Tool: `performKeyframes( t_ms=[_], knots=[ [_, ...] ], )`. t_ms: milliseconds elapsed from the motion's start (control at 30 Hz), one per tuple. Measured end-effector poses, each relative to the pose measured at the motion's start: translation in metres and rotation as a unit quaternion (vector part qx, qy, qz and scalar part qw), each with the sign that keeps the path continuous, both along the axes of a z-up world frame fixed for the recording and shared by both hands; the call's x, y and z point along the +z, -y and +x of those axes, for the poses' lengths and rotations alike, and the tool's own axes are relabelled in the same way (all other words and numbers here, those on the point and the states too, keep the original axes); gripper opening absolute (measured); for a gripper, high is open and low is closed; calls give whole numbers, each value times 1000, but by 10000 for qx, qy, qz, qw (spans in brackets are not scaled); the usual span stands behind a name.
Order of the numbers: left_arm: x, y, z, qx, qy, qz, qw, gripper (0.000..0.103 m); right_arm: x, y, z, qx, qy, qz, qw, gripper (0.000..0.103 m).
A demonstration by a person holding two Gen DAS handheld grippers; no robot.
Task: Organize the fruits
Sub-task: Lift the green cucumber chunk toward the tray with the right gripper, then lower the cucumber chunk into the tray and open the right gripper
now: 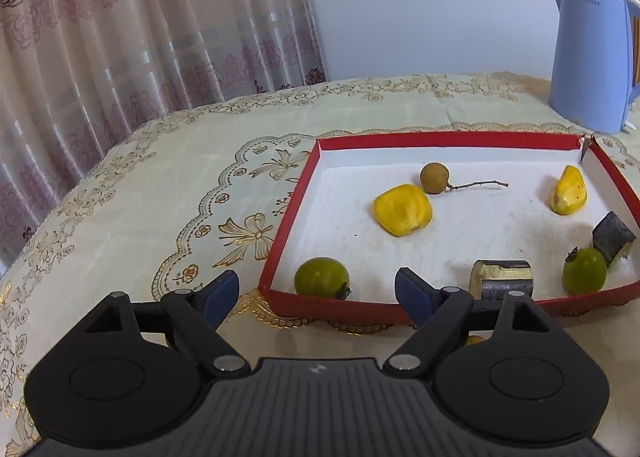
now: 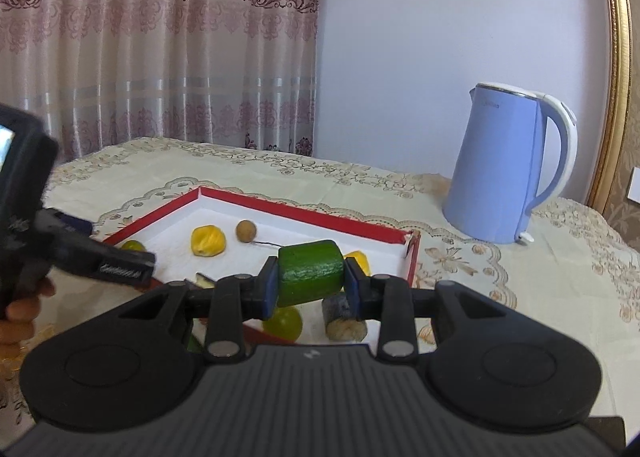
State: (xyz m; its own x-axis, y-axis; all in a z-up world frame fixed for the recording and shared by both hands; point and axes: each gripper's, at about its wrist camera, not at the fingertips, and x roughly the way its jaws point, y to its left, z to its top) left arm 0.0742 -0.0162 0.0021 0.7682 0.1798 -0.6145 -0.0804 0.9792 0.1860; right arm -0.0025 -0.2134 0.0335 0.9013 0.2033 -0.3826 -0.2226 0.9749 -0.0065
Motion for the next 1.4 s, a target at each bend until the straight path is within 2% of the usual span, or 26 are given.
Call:
performKeyframes(
  t_ms=[300,433,600,700,867,1000,1133,1400],
  knots=[
    [14,-12,-19,108,261,-155,9995,87,-2,-1,36,-81,-73,-75,9999,32],
    [16,-19,-33,76,368,-215,9991,92,-1,-1,49,-137,-100,-29,9999,32],
    [14,-26,-48,-11,429,-223,9988,94,8,3,62,-249,-5,49,9997,32],
    [14,-30,-57,-81,567,-222,9981,99,16,8,68,-372,105,151,9991,32],
    [17,-35,-63,-78,603,-369,9975,99,27,22,81,-706,246,609,9953,32],
    [15,-34,-62,-62,478,-414,9980,99,11,5,102,-517,-180,315,9980,32],
    [12,-31,-64,-107,429,-333,9985,99,-10,-7,122,-450,-569,287,9970,32],
    [10,-30,-63,-119,349,-258,9990,99,-31,-13,132,-487,-840,193,9951,32]
  ],
)
